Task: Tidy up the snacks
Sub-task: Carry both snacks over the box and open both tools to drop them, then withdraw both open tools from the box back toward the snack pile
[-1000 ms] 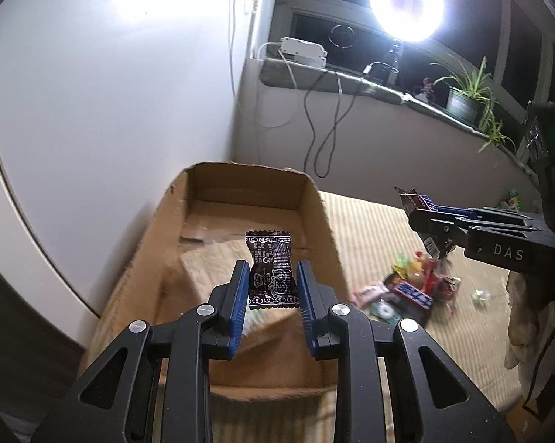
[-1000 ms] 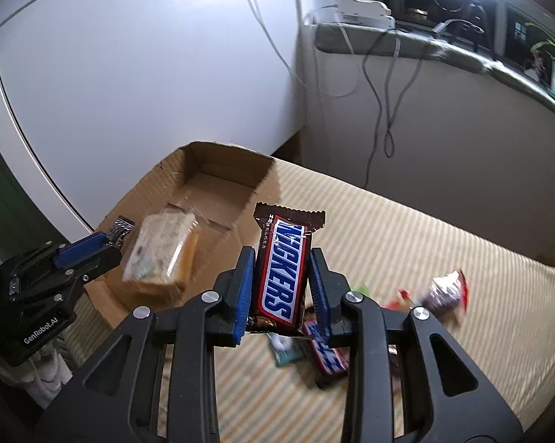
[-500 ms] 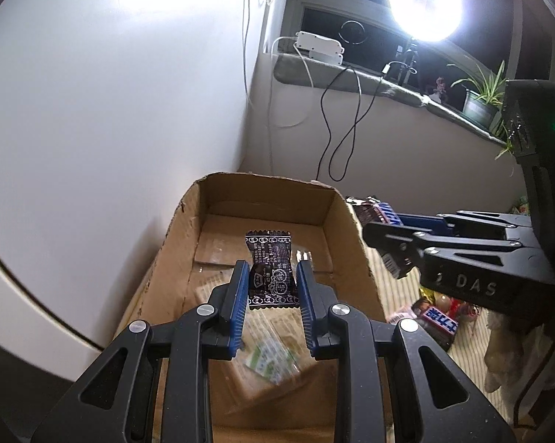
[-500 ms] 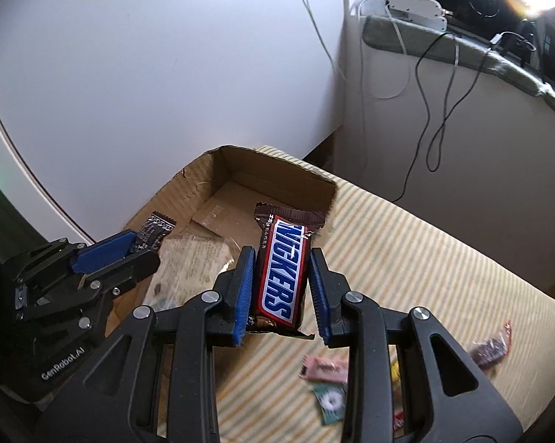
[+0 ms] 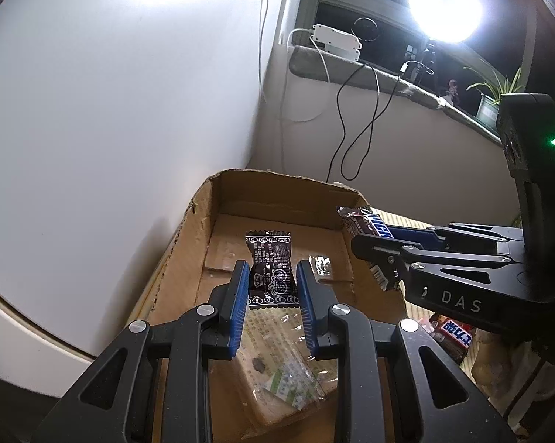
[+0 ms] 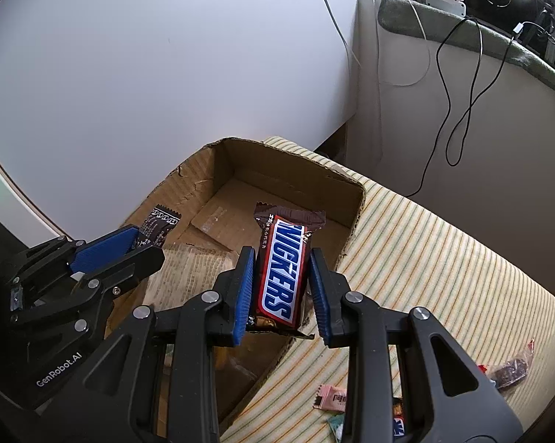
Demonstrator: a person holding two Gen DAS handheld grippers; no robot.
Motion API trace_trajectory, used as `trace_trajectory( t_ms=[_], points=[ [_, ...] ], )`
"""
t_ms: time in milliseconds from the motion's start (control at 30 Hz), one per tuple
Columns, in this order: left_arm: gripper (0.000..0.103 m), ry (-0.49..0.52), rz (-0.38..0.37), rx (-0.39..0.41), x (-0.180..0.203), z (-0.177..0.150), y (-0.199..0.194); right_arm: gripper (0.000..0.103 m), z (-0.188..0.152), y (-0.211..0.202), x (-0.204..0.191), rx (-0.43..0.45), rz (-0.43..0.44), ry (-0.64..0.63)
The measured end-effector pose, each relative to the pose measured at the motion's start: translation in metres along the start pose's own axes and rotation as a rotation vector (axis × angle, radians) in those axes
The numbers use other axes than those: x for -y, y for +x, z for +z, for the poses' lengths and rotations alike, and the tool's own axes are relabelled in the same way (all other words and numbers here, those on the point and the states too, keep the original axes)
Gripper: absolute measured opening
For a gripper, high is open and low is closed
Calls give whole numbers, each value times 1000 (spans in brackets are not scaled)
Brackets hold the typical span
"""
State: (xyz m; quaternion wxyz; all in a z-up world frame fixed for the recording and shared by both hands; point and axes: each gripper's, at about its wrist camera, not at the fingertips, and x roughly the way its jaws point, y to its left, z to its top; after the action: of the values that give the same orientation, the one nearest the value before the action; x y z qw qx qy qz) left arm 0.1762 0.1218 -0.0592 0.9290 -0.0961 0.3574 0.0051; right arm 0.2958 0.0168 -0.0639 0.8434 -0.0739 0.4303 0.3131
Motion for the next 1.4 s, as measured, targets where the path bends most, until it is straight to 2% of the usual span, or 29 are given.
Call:
trace_trajectory(
  t_ms=[333, 400, 467, 533, 900, 1033, 1100, 1133, 1167, 1233, 1300, 1400],
  points=[
    [24, 5, 19, 8, -3, 1, -1, 31, 1, 4, -4, 11, 2, -12],
    [25, 1, 23, 10, -4, 1, -2, 36, 2, 2, -4, 19, -3, -7],
    [25, -3, 25, 10, -5, 1, -3, 51, 2, -2, -3, 33, -10, -1],
    [25, -3, 25, 9, -5, 0, -3, 55, 1, -5, -3, 42, -14, 0],
    [27, 19, 20, 39, 7, -2, -19, 58, -11, -32, 2, 83, -43, 8],
    [41, 37, 22, 62, 16, -4, -29, 58, -19, -45, 4, 104, -52, 13],
    [47, 48, 24, 78, 22, -5, -35, 65, -24, -54, 6, 115, -63, 15],
    [52, 53, 26, 86, 24, -5, -38, 75, -26, -58, 7, 123, -65, 18],
    [55, 58, 27, 97, 28, -5, -42, 79, -28, -65, 8, 139, -67, 24],
    [61, 66, 27, 110, 33, -5, -46, 83, -31, -74, 10, 159, -70, 29],
    [62, 81, 25, 120, 39, -6, -51, 84, -36, -86, 14, 177, -77, 34],
    [72, 103, 22, 139, 50, -9, -58, 84, -43, -101, 21, 187, -82, 47]
  ],
)
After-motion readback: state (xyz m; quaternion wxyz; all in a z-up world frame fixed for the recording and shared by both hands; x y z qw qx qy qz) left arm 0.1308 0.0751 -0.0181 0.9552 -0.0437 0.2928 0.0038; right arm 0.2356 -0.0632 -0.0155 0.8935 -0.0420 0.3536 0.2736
